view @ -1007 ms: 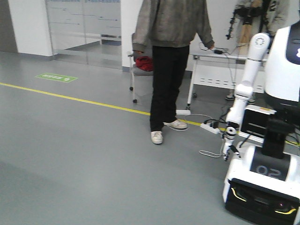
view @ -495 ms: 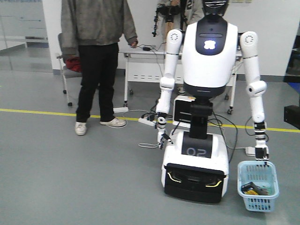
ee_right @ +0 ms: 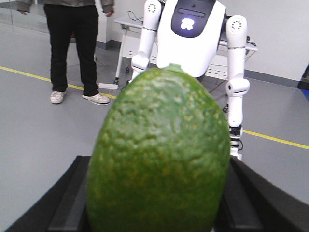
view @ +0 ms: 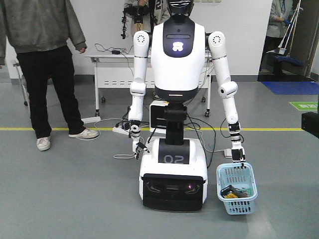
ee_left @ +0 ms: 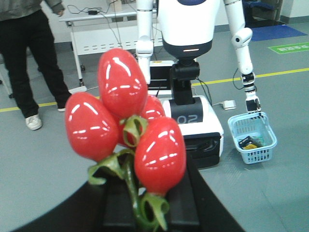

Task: Pick snacks and fruit into basket
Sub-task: 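Turn and drive toward the other robot holding the light-blue basket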

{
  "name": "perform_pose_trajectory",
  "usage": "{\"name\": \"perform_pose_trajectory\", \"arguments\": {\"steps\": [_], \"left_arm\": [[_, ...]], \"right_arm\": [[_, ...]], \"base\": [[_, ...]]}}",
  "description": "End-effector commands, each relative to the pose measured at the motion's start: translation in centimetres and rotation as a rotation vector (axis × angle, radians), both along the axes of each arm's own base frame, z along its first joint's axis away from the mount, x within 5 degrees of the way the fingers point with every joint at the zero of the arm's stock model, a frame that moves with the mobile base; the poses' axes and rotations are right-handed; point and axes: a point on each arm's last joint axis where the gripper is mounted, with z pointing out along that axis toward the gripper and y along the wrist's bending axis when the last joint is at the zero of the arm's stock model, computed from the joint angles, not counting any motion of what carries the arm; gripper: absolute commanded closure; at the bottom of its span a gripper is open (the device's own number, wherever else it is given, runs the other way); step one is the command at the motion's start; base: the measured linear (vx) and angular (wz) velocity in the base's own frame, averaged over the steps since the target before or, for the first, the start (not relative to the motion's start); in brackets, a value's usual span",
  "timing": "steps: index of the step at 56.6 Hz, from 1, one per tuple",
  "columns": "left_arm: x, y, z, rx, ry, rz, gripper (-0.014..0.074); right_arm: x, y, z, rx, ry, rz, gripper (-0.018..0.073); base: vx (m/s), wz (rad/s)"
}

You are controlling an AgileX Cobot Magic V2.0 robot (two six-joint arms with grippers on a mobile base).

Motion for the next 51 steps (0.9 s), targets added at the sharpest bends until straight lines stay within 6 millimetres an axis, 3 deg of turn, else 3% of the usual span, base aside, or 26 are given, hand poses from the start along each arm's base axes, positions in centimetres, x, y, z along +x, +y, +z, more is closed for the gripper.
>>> {"name": "perform_pose_trajectory", "arguments": {"steps": [1,51], "left_arm": [[-0.25,0.01,1.73,-0.025,-0.114,0.001,0.06],[-0.25,0.01,1.73,-0.025,-0.114,0.001,0.06]], "right_arm": [[-0.3,-0.11,1.8,0.008,-0.123,0.005,0.0568],[-0.3,-0.11,1.79,0.008,-0.121,0.004,0.0568]], "base": [[0.11,-0.19],[0.28,-0.11]]}}
